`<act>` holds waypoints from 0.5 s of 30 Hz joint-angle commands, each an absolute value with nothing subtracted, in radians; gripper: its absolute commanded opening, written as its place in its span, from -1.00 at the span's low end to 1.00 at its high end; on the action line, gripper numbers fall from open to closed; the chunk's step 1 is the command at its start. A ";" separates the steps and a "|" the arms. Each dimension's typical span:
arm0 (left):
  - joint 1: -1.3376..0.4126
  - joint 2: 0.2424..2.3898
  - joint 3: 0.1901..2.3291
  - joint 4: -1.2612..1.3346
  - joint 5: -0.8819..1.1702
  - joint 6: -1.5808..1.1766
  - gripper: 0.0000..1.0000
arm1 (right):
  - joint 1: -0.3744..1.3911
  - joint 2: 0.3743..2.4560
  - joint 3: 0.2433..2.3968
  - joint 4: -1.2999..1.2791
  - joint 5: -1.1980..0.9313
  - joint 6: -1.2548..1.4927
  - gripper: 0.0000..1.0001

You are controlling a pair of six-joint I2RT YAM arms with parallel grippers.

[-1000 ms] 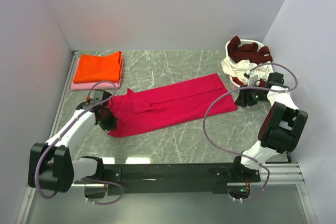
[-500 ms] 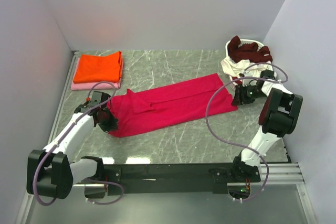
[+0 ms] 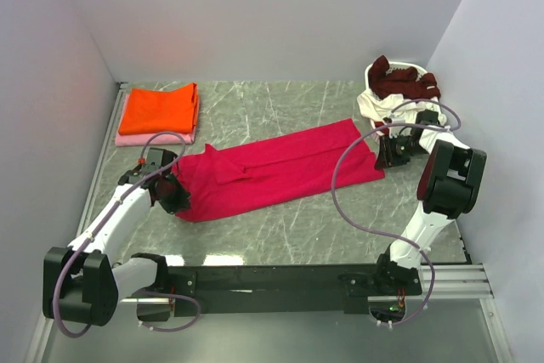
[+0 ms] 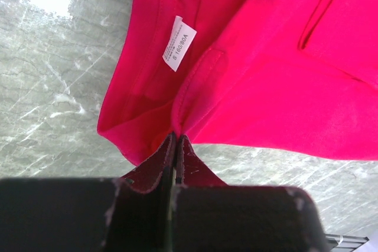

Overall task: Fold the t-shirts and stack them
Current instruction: Fold the tshirt

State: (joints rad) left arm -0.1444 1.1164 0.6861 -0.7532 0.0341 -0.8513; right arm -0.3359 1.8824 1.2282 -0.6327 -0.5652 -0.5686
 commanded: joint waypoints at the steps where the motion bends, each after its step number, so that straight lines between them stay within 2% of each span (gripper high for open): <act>1: -0.138 1.074 0.686 -0.753 0.054 -0.836 -0.99 | -0.325 1.861 1.209 -0.600 -0.539 -0.560 -0.16; 4: -0.138 1.062 0.684 -0.759 0.054 -0.839 -0.99 | -0.316 1.852 1.175 -0.569 -0.508 -0.560 -0.08; 8: -0.138 1.055 0.677 -0.755 0.063 -0.842 -0.99 | -0.308 1.835 1.141 -0.534 -0.503 -0.565 -0.09; 12: -0.138 1.054 0.678 -0.755 0.058 -0.842 -0.99 | -0.305 1.836 1.146 -0.538 -0.505 -0.569 -0.23; 15: -0.137 1.054 0.677 -0.756 0.057 -0.844 -0.99 | -0.305 1.827 1.138 -0.512 -0.500 -0.565 -0.45</act>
